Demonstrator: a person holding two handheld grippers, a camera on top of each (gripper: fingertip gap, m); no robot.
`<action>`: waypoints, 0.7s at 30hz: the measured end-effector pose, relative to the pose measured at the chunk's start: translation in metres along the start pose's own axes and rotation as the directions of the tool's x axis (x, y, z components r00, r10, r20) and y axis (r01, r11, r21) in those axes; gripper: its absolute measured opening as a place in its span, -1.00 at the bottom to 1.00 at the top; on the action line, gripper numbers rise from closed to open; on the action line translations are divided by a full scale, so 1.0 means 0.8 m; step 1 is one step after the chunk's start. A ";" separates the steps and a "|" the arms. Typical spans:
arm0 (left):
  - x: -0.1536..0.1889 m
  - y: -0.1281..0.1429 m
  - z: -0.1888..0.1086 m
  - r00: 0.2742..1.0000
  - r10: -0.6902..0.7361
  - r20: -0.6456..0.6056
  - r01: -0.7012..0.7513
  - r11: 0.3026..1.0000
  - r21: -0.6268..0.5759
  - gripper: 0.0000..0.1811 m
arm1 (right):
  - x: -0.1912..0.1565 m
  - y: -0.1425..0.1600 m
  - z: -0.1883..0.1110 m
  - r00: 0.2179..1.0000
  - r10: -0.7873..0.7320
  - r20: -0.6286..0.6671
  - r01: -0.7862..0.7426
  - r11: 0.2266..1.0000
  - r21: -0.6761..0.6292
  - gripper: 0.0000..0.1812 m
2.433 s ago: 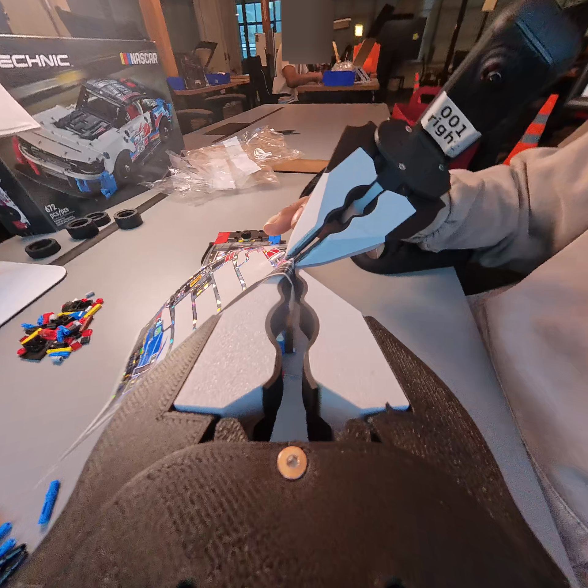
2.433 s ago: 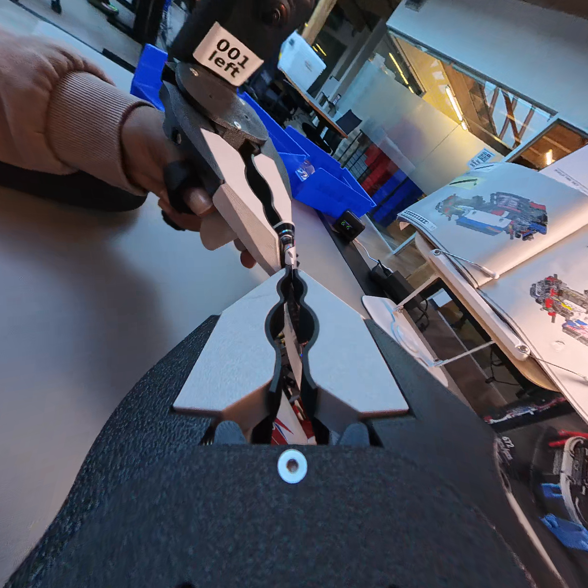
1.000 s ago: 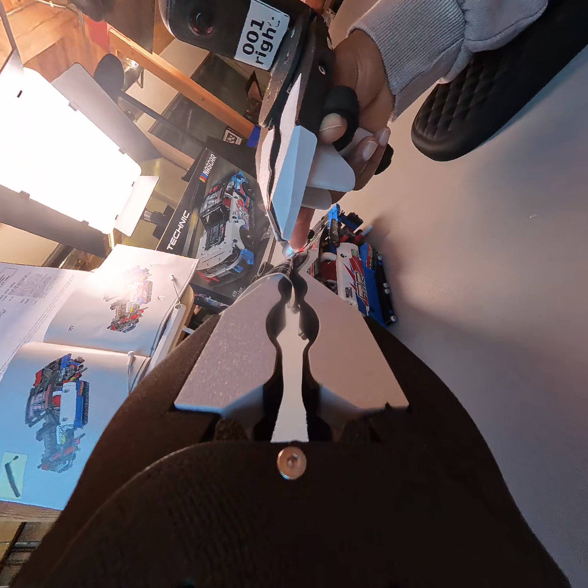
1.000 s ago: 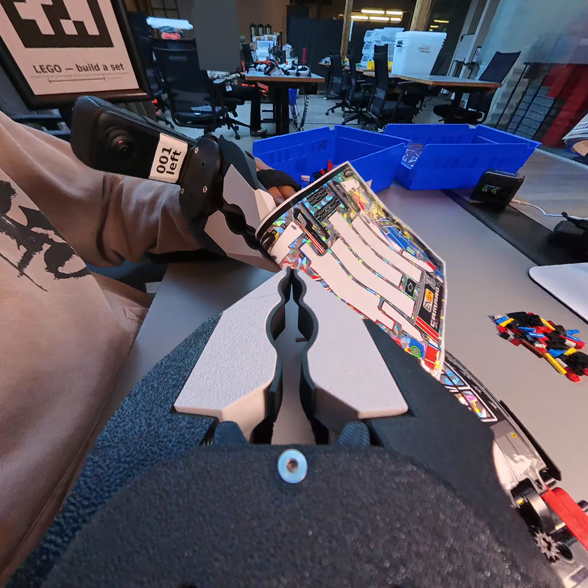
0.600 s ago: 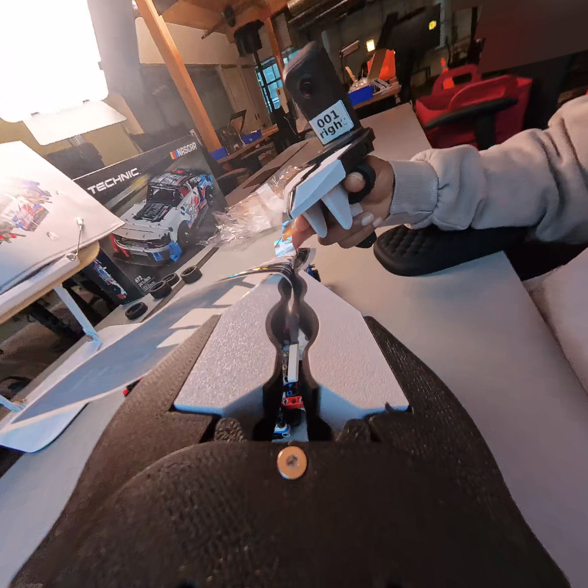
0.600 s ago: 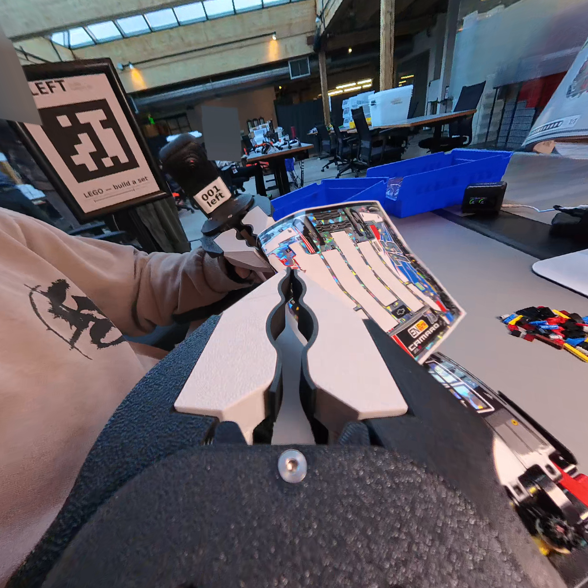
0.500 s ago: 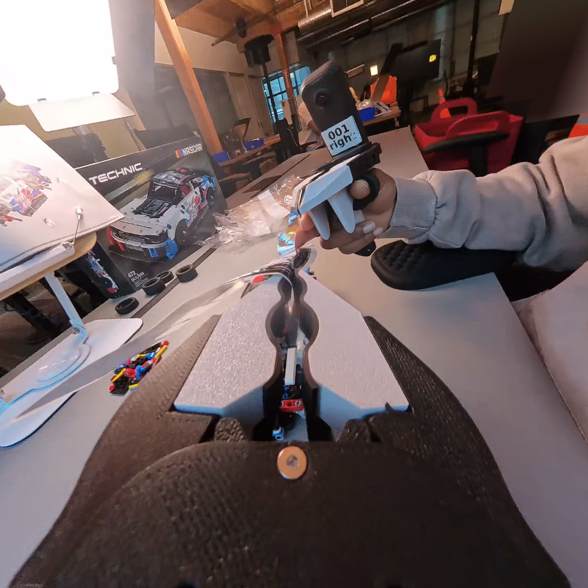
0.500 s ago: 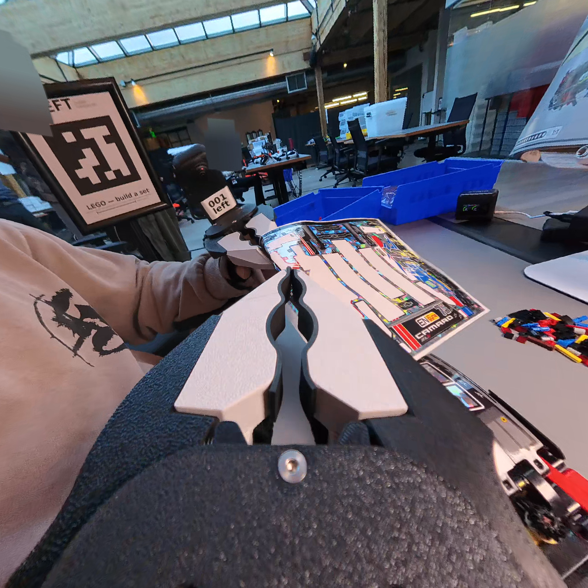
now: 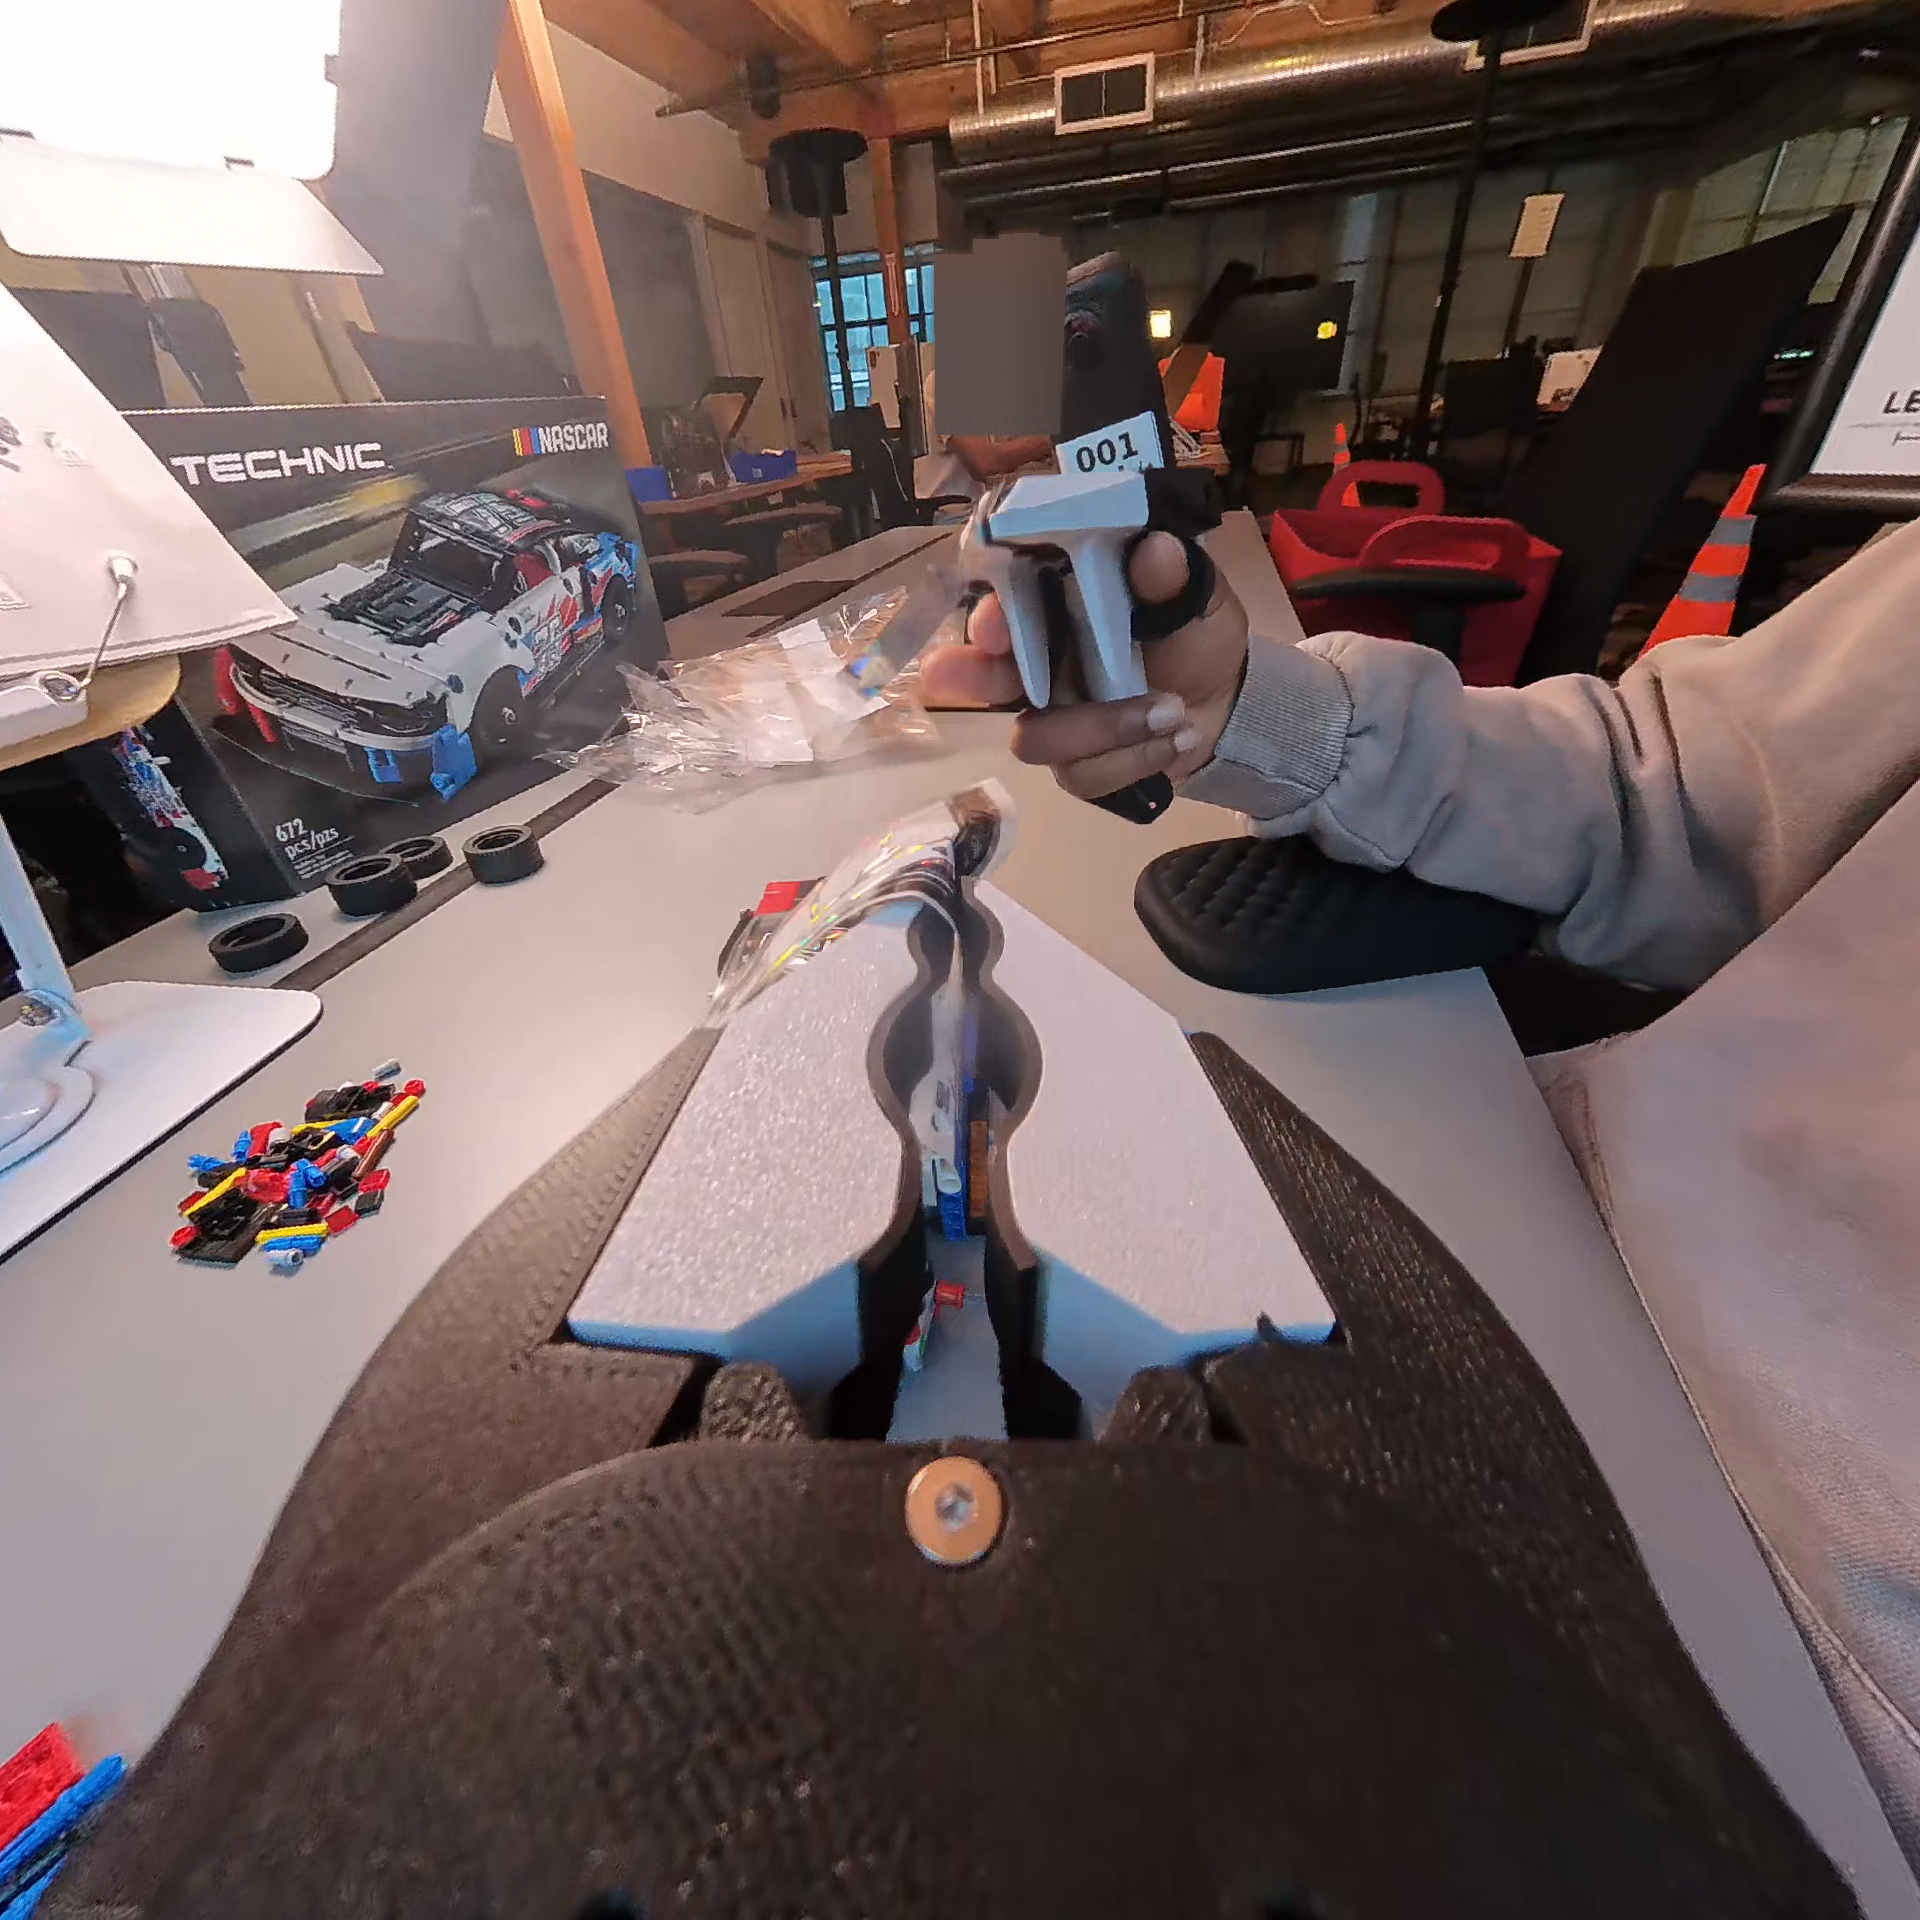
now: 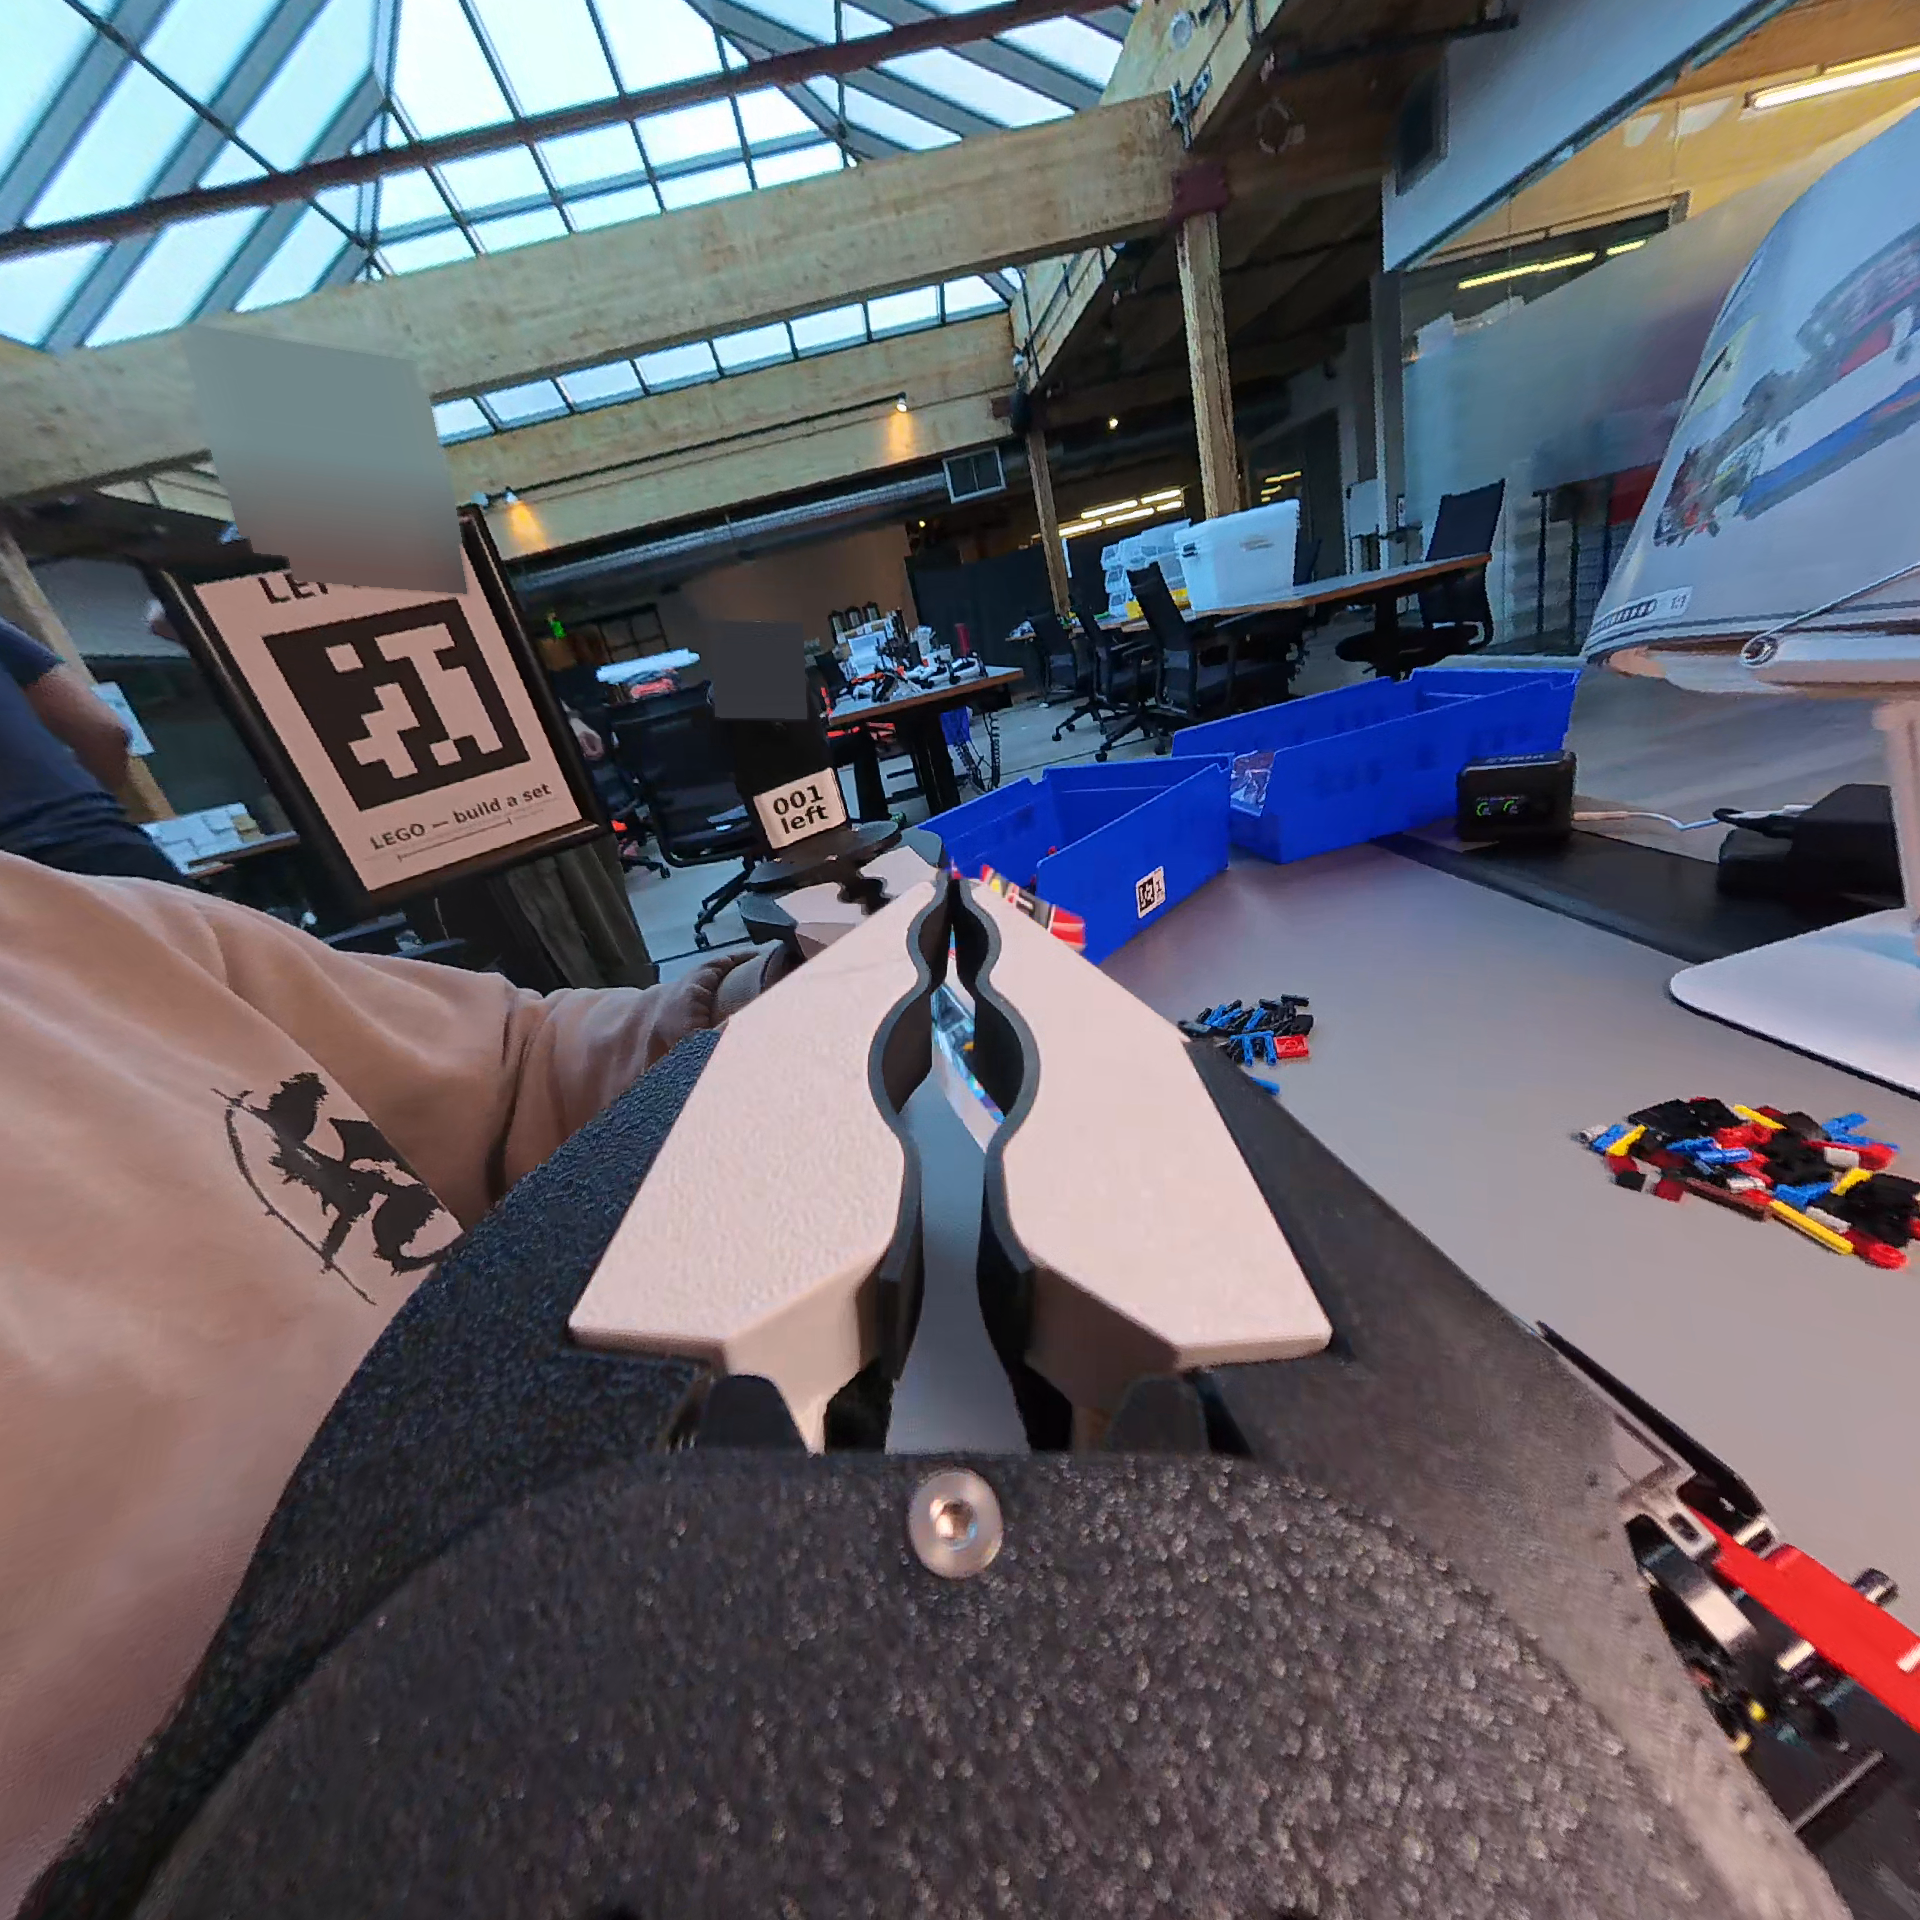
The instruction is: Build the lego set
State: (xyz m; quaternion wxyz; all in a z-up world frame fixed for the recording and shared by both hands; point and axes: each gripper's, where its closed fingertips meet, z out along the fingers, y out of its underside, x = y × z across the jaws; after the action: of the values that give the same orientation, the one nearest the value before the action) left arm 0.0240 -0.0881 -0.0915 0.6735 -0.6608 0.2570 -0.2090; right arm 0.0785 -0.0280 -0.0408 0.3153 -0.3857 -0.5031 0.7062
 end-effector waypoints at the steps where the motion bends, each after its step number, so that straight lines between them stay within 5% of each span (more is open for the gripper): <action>1: -0.002 0.002 0.000 1.000 0.008 0.006 -0.008 1.000 -0.010 -1.00 | 0.000 -0.006 -0.003 1.000 0.003 0.002 -0.003 1.000 0.020 -1.00; 7: -0.035 -0.010 0.000 0.996 0.033 0.081 -0.033 0.999 -0.006 -1.00 | 0.028 -0.046 -0.033 0.978 -0.116 -0.174 0.134 0.986 0.098 -1.00; 12: -0.121 -0.063 0.020 0.984 0.062 0.165 -0.064 0.998 0.007 -1.00 | 0.063 -0.075 -0.067 0.940 -0.109 -0.323 0.172 0.969 0.174 -1.00; 17: -0.202 -0.112 0.047 0.936 0.239 0.258 -0.256 0.966 0.034 -1.00 | 0.090 -0.058 -0.086 0.918 -0.075 -0.390 0.151 0.974 0.168 -1.00; 21: -0.244 -0.079 0.046 0.886 0.351 0.303 -0.343 0.936 -0.081 -1.00 | 0.092 -0.055 -0.090 0.916 -0.078 -0.393 0.152 0.975 0.160 -1.00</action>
State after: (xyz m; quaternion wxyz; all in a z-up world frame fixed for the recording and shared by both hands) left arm -0.1018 0.0590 -0.0149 0.7235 -0.6373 0.2640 0.0253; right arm 0.1063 0.0800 -0.0299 0.4838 -0.4550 -0.3844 0.6412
